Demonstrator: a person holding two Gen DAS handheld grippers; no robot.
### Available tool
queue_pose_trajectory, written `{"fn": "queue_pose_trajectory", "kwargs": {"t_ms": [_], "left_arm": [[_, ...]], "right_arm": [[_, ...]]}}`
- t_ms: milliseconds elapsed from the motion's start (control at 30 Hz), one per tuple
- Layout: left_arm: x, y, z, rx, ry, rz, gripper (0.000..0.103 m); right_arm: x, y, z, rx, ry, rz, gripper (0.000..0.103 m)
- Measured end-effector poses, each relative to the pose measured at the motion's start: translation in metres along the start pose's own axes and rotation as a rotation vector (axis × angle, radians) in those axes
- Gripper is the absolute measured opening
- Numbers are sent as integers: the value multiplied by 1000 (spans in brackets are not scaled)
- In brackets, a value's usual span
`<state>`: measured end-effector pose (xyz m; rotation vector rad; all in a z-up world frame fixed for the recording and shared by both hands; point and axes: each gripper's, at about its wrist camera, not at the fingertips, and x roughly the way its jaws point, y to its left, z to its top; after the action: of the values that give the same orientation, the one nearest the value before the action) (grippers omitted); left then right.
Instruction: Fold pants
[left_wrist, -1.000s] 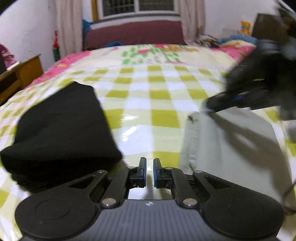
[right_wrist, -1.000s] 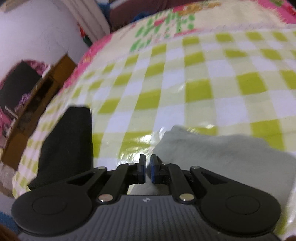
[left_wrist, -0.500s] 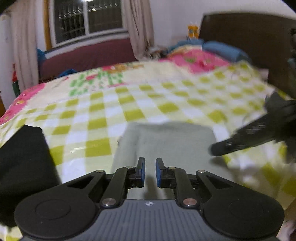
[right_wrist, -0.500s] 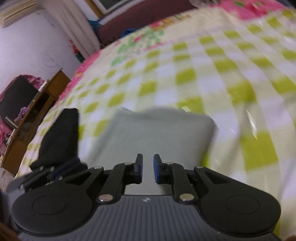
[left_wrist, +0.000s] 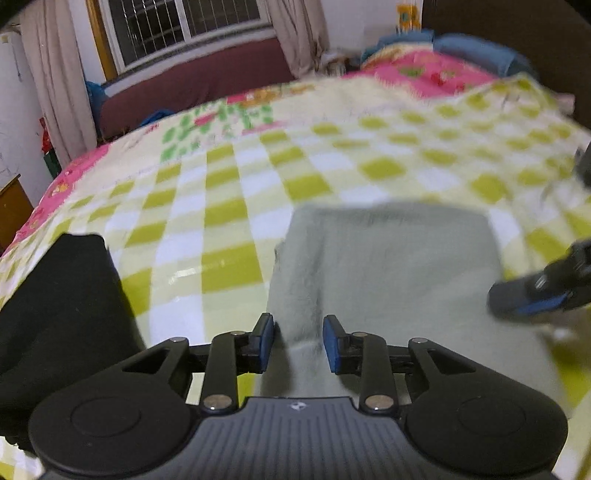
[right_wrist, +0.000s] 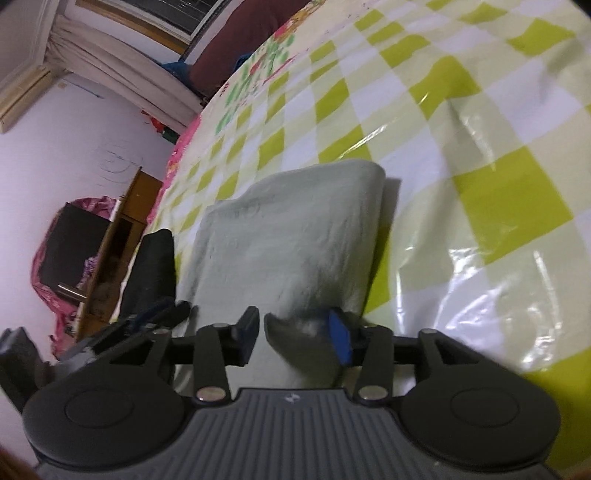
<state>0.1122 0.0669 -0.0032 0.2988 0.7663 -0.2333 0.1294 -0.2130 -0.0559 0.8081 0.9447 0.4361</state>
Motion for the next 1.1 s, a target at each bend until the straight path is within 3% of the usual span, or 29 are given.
{"fn": "queue_pose_trajectory", "kwargs": {"t_ms": [200, 367, 567, 700, 833, 967, 1100], "left_arm": [[-4, 2, -2, -10, -16, -1, 49], [13, 0, -8, 15, 14, 3, 64], [0, 13, -10, -42, -33, -15, 64], [4, 17, -15, -77, -20, -32, 65], [18, 12, -17, -73, -11, -16, 73], [13, 13, -19, -127, 12, -65, 58], [1, -3, -21, -115, 11, -46, 55]], "right_arm": [[2, 1, 1, -23, 2, 18, 45], [6, -10, -1, -1, 12, -2, 44], [0, -3, 1, -30, 13, 8, 45], [4, -9, 0, -13, 14, -14, 45], [15, 2, -3, -81, 12, -29, 45], [12, 3, -2, -101, 18, -48, 25], [-1, -11, 2, -29, 25, -14, 15]]}}
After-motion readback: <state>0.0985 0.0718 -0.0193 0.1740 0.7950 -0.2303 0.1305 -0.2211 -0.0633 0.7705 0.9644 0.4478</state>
